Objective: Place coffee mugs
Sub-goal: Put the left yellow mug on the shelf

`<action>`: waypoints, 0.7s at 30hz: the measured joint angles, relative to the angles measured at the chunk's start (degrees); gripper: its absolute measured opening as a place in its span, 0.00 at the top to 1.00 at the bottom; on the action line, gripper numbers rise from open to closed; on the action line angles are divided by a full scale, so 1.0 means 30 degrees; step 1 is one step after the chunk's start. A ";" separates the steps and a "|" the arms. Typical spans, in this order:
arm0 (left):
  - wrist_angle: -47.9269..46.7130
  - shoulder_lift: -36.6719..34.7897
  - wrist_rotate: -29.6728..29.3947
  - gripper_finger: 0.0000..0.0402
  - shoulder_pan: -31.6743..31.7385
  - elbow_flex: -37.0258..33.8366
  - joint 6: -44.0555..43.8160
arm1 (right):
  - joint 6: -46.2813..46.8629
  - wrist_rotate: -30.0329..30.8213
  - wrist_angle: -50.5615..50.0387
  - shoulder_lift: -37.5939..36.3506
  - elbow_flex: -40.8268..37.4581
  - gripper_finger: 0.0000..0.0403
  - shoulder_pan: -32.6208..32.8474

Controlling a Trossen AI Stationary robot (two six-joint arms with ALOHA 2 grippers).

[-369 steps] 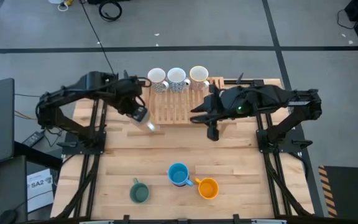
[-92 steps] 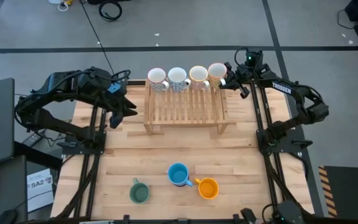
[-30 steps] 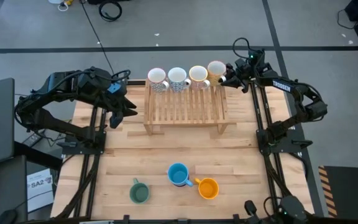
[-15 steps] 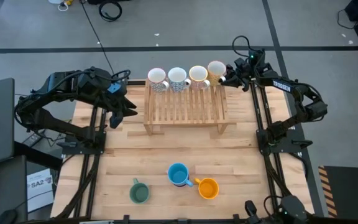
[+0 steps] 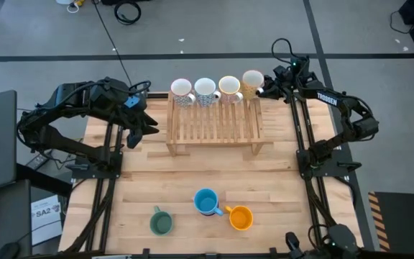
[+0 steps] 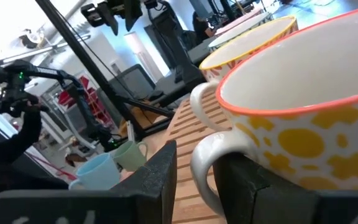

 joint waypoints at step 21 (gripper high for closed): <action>-0.0001 0.0000 0.0000 0.64 -0.0001 0.0000 -0.0006 | -0.0007 -0.0033 -0.0974 -0.0007 0.0016 0.74 0.0529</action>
